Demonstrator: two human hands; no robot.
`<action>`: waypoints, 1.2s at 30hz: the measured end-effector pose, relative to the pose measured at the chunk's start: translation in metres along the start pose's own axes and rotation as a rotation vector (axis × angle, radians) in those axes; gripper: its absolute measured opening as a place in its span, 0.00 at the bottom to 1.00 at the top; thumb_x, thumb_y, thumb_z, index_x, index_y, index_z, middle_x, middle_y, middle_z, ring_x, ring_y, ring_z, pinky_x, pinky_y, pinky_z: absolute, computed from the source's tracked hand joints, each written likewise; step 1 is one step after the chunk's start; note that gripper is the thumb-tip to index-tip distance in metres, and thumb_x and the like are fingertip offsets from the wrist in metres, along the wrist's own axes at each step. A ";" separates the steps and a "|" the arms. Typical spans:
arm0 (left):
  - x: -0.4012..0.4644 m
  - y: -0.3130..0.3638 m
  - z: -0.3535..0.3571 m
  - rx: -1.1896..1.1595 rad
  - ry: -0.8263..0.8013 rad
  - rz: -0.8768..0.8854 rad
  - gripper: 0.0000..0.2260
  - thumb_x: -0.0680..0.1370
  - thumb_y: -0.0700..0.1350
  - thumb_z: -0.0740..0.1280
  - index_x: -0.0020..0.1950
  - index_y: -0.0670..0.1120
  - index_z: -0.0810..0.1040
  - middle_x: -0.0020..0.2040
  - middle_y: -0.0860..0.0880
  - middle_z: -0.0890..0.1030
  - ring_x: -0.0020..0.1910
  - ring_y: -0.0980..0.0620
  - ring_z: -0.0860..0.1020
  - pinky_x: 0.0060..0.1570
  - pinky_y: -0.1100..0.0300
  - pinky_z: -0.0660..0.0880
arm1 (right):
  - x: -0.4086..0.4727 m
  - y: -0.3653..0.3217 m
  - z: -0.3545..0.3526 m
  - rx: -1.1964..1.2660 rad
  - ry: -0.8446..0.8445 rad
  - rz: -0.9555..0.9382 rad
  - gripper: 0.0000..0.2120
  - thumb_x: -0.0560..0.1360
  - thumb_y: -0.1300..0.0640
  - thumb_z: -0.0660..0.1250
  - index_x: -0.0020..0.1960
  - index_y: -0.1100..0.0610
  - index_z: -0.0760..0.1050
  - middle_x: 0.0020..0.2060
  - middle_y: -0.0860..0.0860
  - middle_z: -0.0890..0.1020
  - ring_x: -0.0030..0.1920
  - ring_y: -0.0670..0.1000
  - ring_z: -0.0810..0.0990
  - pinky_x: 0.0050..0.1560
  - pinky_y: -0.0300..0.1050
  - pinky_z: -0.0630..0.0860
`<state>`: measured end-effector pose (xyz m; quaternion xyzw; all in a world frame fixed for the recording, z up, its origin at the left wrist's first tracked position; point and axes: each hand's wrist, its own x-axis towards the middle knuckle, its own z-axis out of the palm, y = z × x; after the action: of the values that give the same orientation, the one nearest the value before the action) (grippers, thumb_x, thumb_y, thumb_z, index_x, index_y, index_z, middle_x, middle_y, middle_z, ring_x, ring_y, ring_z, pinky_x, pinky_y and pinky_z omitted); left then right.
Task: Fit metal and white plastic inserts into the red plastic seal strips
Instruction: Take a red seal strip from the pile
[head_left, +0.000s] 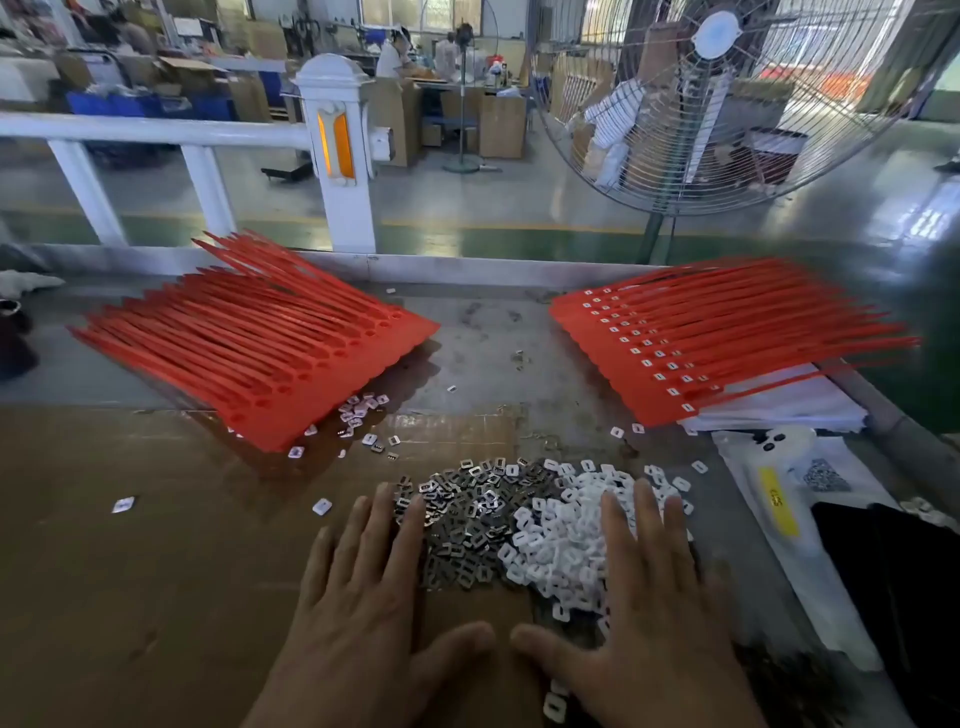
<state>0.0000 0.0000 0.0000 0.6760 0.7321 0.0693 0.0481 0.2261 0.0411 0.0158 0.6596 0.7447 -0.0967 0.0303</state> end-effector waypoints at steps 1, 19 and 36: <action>0.005 -0.001 0.001 0.007 -0.076 0.003 0.54 0.57 0.85 0.31 0.75 0.57 0.24 0.77 0.53 0.25 0.76 0.52 0.25 0.74 0.54 0.27 | 0.007 0.001 0.000 -0.027 -0.031 0.010 0.65 0.41 0.12 0.24 0.66 0.47 0.09 0.69 0.48 0.13 0.73 0.53 0.17 0.79 0.67 0.36; 0.096 0.001 0.000 -0.059 -0.006 0.217 0.52 0.67 0.82 0.36 0.83 0.52 0.38 0.83 0.50 0.40 0.77 0.59 0.32 0.75 0.58 0.31 | 0.088 -0.009 -0.006 0.055 0.132 -0.170 0.53 0.68 0.20 0.41 0.84 0.50 0.39 0.84 0.50 0.39 0.83 0.52 0.36 0.81 0.62 0.38; 0.125 -0.003 -0.020 -0.285 0.365 0.165 0.15 0.83 0.55 0.61 0.65 0.51 0.79 0.66 0.52 0.78 0.66 0.51 0.73 0.67 0.52 0.68 | 0.123 -0.026 -0.046 0.388 0.380 -0.364 0.12 0.82 0.48 0.66 0.59 0.53 0.82 0.57 0.48 0.83 0.63 0.49 0.77 0.60 0.40 0.68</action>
<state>-0.0167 0.1233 0.0220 0.6962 0.6538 0.2963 0.0041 0.1888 0.1664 0.0418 0.5152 0.8105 -0.1161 -0.2532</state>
